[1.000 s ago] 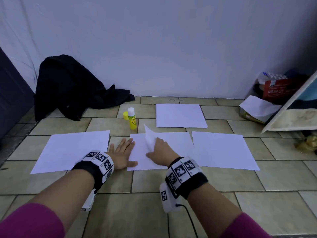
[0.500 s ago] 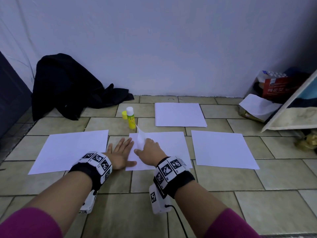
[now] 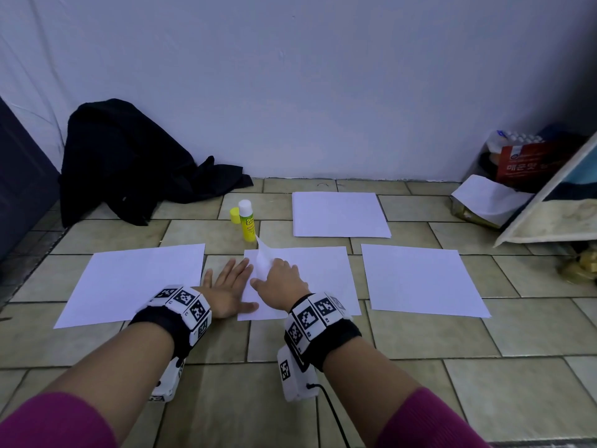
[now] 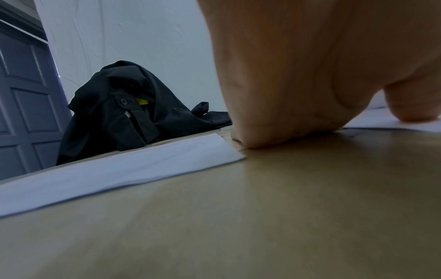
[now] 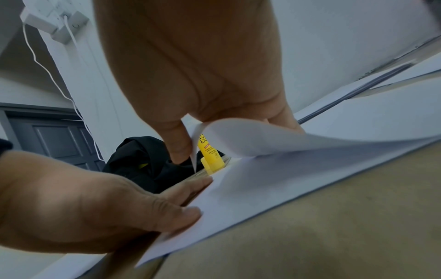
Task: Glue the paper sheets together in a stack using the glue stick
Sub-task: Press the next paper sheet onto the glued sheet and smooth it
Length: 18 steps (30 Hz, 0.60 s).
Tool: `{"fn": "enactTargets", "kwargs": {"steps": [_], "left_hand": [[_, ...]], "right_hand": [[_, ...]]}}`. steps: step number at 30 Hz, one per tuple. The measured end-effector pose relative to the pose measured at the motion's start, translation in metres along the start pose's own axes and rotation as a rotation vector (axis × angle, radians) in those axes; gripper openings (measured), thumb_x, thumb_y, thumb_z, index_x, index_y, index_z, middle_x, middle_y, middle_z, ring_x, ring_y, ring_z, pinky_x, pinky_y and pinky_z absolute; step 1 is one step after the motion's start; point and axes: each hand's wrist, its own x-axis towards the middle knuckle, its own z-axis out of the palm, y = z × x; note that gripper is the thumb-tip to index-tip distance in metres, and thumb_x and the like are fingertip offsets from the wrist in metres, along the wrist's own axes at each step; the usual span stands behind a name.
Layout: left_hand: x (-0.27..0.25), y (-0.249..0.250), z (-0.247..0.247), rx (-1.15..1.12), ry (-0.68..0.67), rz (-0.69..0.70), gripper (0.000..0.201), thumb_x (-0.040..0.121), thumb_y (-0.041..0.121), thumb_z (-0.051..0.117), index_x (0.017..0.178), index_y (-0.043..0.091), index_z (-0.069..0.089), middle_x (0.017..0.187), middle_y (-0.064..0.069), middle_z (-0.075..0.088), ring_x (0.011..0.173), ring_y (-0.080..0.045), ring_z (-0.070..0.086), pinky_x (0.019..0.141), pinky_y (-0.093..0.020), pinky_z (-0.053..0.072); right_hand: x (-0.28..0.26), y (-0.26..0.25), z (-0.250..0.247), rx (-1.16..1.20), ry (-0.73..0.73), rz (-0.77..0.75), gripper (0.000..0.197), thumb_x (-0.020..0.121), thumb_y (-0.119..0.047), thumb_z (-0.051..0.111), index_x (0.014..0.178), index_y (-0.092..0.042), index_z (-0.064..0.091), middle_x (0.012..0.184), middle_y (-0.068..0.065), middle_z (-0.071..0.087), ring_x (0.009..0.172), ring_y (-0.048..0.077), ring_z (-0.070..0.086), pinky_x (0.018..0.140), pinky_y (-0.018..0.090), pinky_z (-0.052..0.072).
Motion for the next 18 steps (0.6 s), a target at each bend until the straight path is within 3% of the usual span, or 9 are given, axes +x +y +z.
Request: {"fn": "enactTargets", "kwargs": {"steps": [2, 6, 18], "left_hand": [[0.0002, -0.0009, -0.0001, 0.003, -0.007, 0.002, 0.090, 0.093, 0.062, 0.035, 0.150, 0.017, -0.018, 0.157, 0.005, -0.027, 0.144, -0.014, -0.024, 0.117, -0.047, -0.010], [0.0002, 0.0000, -0.0008, -0.004, -0.002, 0.001, 0.086, 0.097, 0.051, 0.040, 0.150, 0.017, -0.018, 0.157, 0.005, -0.027, 0.144, -0.014, -0.025, 0.116, -0.046, -0.010], [-0.0019, 0.0016, -0.0014, 0.013, 0.000, -0.008, 0.083, 0.098, 0.050, 0.040, 0.151, 0.019, -0.015, 0.157, 0.006, -0.026, 0.145, -0.013, -0.023, 0.116, -0.046, -0.010]], "right_hand": [[0.0003, -0.0002, -0.0006, 0.000, 0.003, -0.002, 0.066, 0.096, -0.045, 0.045, 0.144, -0.006, 0.025, 0.150, 0.008, 0.030, 0.140, 0.027, 0.022, 0.110, 0.052, 0.027], [0.0003, -0.0007, 0.0000, -0.004, 0.005, 0.001, 0.065, 0.095, -0.045, 0.046, 0.144, -0.006, 0.026, 0.149, 0.008, 0.030, 0.140, 0.027, 0.022, 0.110, 0.053, 0.027], [-0.0034, -0.0013, 0.0030, -0.028, -0.014, 0.003, 0.068, 0.095, -0.045, 0.046, 0.146, -0.007, 0.023, 0.152, 0.007, 0.026, 0.143, 0.027, 0.016, 0.111, 0.053, 0.025]]}}
